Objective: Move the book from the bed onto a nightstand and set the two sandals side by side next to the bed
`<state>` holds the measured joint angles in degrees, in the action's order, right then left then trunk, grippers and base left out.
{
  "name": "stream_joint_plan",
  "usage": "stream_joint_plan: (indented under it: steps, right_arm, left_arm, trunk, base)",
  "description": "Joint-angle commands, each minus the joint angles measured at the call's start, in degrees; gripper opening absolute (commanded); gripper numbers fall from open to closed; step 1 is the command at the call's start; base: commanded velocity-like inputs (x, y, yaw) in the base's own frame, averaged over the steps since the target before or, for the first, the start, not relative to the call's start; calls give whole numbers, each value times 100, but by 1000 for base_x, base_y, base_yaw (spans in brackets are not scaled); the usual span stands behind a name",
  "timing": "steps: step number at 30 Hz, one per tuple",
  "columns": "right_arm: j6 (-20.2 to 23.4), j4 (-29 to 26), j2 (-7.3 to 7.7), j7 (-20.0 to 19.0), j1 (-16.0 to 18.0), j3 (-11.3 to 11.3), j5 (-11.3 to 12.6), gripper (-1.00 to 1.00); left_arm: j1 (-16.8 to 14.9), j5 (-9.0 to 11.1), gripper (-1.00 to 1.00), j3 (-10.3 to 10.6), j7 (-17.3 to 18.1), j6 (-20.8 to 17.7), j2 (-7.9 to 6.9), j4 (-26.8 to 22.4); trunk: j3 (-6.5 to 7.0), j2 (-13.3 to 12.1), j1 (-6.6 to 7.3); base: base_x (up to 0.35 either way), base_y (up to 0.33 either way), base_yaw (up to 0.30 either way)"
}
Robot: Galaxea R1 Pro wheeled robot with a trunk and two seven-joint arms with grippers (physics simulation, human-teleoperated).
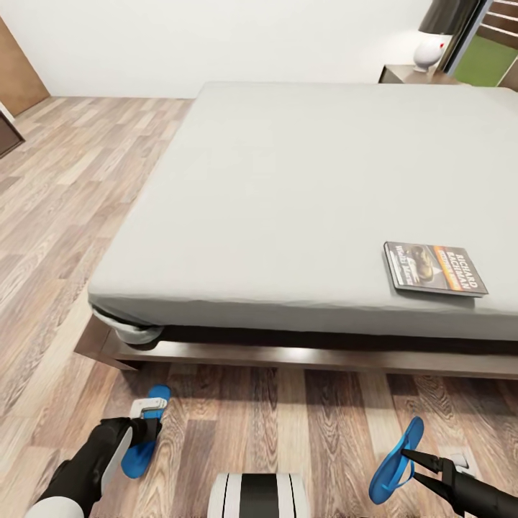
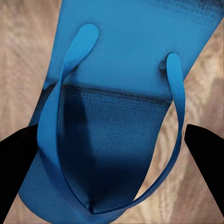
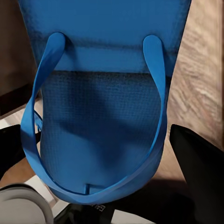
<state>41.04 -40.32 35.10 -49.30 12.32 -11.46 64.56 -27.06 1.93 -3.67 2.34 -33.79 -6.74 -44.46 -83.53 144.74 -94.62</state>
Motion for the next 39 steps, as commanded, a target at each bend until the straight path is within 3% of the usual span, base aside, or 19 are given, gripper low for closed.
stream_joint_plan:
  steps: [1,11,34,37,39]
  right_arm:
    - [36,5,6,0,7,-23,57,-100]
    - [36,-2,6,-1,7,-23,57,-100]
    - [36,-2,6,3,7,-23,57,-100]
    - [36,-2,6,0,7,-23,57,-100]
    - [36,-5,6,0,7,-23,57,-100]
  left_arm:
    - [1,10,-100,-13,21,-32,3,-9]
    - [4,0,-100,-8,21,-31,90,-15]
    - [3,52,-100,-19,27,46,94,-27]
    - [1,58,-100,-39,29,257,89,-27]
    - [3,74,-100,-54,27,724,86,-8]
  trunk:
    - [-26,3,-1]
    - [-248,17,-27]
    - [-735,46,-84]
    - [-735,46,-84]
    - [-735,46,-84]
  base:
    - [0,0,0]
    - [0,0,0]
    - [0,0,0]
    - [0,0,0]
    - [0,0,0]
